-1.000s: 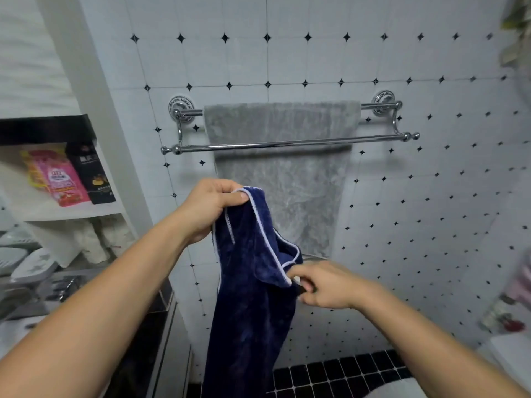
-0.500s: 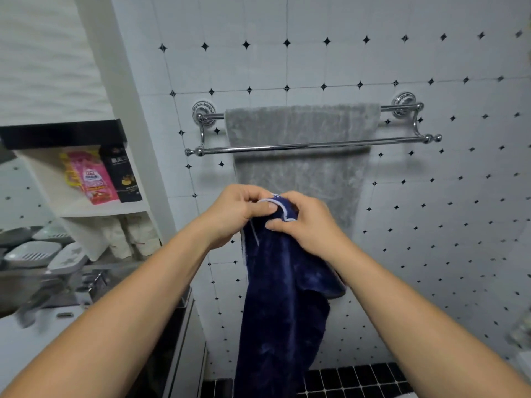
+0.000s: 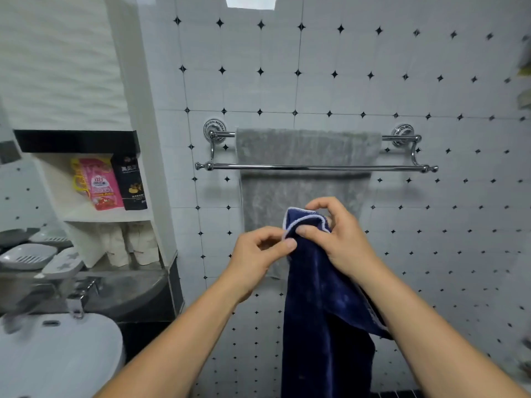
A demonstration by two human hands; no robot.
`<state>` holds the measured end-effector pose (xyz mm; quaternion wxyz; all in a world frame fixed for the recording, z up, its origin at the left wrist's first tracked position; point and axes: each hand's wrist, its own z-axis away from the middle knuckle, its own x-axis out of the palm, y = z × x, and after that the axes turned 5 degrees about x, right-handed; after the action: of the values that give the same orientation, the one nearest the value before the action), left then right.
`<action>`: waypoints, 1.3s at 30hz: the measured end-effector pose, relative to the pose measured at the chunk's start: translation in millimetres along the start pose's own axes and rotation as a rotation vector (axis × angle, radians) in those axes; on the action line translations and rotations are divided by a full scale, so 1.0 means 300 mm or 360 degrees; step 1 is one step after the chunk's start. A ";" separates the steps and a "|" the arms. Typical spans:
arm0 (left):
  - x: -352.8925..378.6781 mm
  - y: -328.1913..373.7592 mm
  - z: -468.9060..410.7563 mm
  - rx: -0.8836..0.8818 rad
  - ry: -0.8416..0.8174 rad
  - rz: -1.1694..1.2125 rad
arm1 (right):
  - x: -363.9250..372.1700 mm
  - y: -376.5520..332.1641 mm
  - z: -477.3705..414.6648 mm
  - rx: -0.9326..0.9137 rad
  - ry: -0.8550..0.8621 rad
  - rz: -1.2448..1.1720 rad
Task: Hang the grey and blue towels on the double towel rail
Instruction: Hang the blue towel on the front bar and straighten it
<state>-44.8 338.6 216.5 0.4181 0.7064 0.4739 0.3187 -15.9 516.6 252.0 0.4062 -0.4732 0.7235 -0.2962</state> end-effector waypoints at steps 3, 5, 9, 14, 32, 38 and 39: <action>0.043 0.006 -0.007 0.0007 0.0065 0.0063 | -0.013 -0.011 0.030 -0.0062 -0.0029 0.0054; 0.064 0.014 -0.007 -0.0080 0.0000 0.0183 | -0.027 -0.015 0.044 -0.0096 -0.0015 0.0089; 0.078 0.042 -0.029 -0.0159 0.0032 0.0253 | -0.070 -0.009 0.062 -0.0154 -0.0039 0.0152; 0.061 0.086 -0.069 -0.0097 0.0059 -0.0277 | -0.102 0.037 0.081 -0.0148 -0.0076 0.0411; -0.037 0.231 -0.122 -0.0270 0.0297 0.0187 | -0.057 0.190 0.174 0.0222 -0.0812 0.0842; -0.145 0.235 -0.155 -0.0142 0.0395 0.0246 | -0.081 0.375 0.272 0.0365 -0.0981 0.1370; -0.160 0.230 -0.156 -0.0132 0.0390 0.0252 | -0.090 0.390 0.276 0.0385 -0.0989 0.1384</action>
<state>-73.5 293.4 296.4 0.3594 0.6797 0.4505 0.4537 9.9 582.0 124.2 0.7373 -0.1456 0.6591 -0.0283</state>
